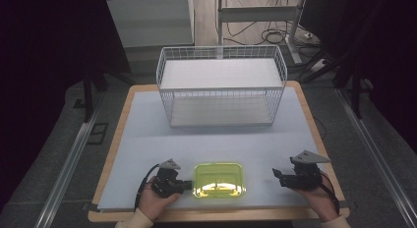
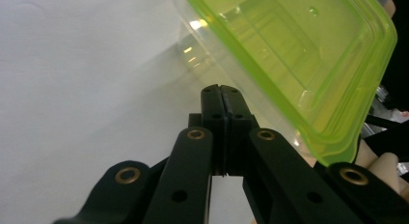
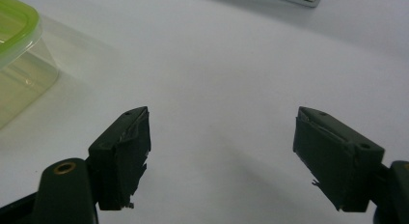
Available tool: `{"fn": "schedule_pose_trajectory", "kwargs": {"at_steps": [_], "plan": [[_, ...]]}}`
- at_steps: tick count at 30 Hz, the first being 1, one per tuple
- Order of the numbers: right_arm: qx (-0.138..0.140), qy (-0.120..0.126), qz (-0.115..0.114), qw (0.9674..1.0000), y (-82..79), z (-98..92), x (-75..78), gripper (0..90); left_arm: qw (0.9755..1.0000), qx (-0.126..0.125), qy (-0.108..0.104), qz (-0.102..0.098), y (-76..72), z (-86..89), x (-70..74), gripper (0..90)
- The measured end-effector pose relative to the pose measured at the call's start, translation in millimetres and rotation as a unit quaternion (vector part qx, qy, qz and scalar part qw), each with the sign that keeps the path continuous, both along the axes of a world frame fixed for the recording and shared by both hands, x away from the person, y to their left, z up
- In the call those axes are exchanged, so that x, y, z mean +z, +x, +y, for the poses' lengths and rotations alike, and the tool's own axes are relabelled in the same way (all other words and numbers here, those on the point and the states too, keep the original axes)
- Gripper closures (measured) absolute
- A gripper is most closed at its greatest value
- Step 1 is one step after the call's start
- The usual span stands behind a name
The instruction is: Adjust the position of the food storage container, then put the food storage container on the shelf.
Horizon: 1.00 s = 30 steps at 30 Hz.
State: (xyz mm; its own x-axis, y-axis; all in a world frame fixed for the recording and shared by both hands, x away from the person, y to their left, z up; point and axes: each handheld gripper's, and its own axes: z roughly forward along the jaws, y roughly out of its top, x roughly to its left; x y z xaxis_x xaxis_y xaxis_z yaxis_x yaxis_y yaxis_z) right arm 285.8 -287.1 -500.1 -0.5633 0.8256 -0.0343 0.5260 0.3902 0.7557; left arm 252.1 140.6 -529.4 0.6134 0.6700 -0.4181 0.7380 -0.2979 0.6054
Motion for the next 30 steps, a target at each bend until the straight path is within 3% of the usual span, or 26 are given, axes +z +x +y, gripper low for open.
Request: {"fn": "schedule_pose_trajectory", "kwargs": {"at_steps": [4,9,16,18,20,22,25,30], "plan": [[0.001,0.012,-0.005,0.9999,-0.1,-1.6,1.6,19.8,0.9997,0.020,-0.013,-0.009,-1.3,18.0,3.9,89.8],[0.013,0.046,-0.006,0.9989,-0.4,-2.6,4.2,18.6,0.9985,0.045,-0.027,-0.020,-4.2,36.6,6.8,89.7],[0.016,0.063,0.002,0.9978,-2.0,-2.2,6.2,20.4,0.9969,0.058,-0.039,-0.036,-6.4,45.9,9.4,85.3],[0.026,0.074,0.007,0.9969,-2.1,-2.9,5.6,21.7,0.9964,0.062,-0.040,-0.041,-7.4,45.9,9.7,73.9],[0.032,0.077,0.008,0.9965,-2.3,-2.6,5.3,22.4,0.9956,0.071,-0.044,-0.043,-8.2,45.6,9.9,53.9],[0.038,0.073,0.014,0.9965,-3.0,-1.1,5.2,22.5,0.9955,0.072,-0.049,-0.038,-8.0,45.8,10.1,44.0],[0.045,0.097,0.029,0.9939,-2.7,-1.1,6.1,23.7,0.9943,0.078,-0.065,-0.035,-8.7,48.1,11.6,37.6],[0.052,0.112,0.045,0.9913,-2.8,0.5,6.2,25.3,0.9941,0.079,-0.068,-0.032,-9.9,49.2,11.6,34.8]]}}
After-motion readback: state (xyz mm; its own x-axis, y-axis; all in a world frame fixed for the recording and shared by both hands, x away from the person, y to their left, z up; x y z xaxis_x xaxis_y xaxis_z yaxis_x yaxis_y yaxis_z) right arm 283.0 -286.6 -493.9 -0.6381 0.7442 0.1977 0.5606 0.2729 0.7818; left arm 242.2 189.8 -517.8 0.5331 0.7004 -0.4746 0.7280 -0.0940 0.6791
